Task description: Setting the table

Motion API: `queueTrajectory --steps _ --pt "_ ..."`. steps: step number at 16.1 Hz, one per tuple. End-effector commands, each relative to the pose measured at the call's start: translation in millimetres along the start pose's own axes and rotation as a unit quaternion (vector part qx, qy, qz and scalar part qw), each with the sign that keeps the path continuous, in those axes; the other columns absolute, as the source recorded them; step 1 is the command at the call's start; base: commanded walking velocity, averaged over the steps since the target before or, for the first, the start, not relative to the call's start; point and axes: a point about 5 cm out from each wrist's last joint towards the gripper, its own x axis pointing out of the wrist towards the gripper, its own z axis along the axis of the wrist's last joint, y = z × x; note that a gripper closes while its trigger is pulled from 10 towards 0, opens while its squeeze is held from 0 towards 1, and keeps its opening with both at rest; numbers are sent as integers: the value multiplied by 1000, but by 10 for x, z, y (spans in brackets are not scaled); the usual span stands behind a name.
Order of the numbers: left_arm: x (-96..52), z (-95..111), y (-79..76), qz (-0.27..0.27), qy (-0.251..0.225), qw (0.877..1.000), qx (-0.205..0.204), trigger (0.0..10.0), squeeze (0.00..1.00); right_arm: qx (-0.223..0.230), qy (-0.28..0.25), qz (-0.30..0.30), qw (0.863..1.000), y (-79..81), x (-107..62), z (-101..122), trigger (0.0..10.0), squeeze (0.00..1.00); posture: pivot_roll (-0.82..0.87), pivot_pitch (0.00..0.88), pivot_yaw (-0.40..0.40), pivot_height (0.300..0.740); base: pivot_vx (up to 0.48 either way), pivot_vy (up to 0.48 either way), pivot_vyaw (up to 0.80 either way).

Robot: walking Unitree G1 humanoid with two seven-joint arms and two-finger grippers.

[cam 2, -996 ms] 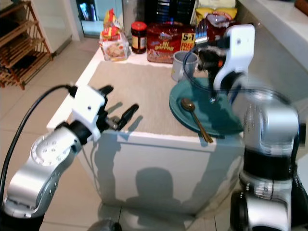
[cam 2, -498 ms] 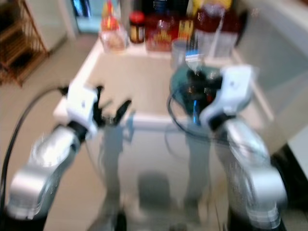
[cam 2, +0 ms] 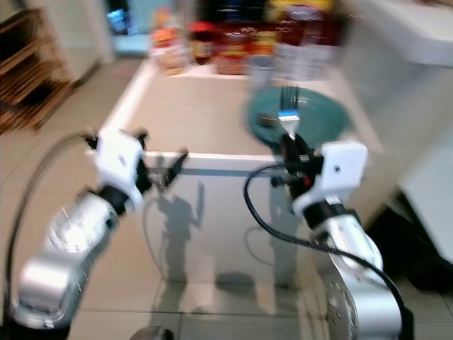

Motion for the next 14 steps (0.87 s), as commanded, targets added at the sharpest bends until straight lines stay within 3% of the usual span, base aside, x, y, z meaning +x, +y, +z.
queueTrajectory --steps 1,6,12,14 --pt "-14 1 46 7 -1 1000 11 10000 90 -1 -16 9 1000 17 7 14 10000 0 22 36 5 740 0 -330 0" --pt "-48 -4 -12 -9 -8 1000 12 10000 90 -4 -40 47 998 26 -157 -35 10000 0 20 37 1 740 0 -331 0" --pt "12 62 -23 -7 -24 1000 20 10000 86 -18 -37 18 999 -7 -172 -125 10000 0 14 40 0 740 0 -331 0" --pt "45 84 -46 -10 -29 999 25 10000 90 -12 -37 3 999 -46 -193 -161 10000 0 12 30 1 740 0 -330 609"
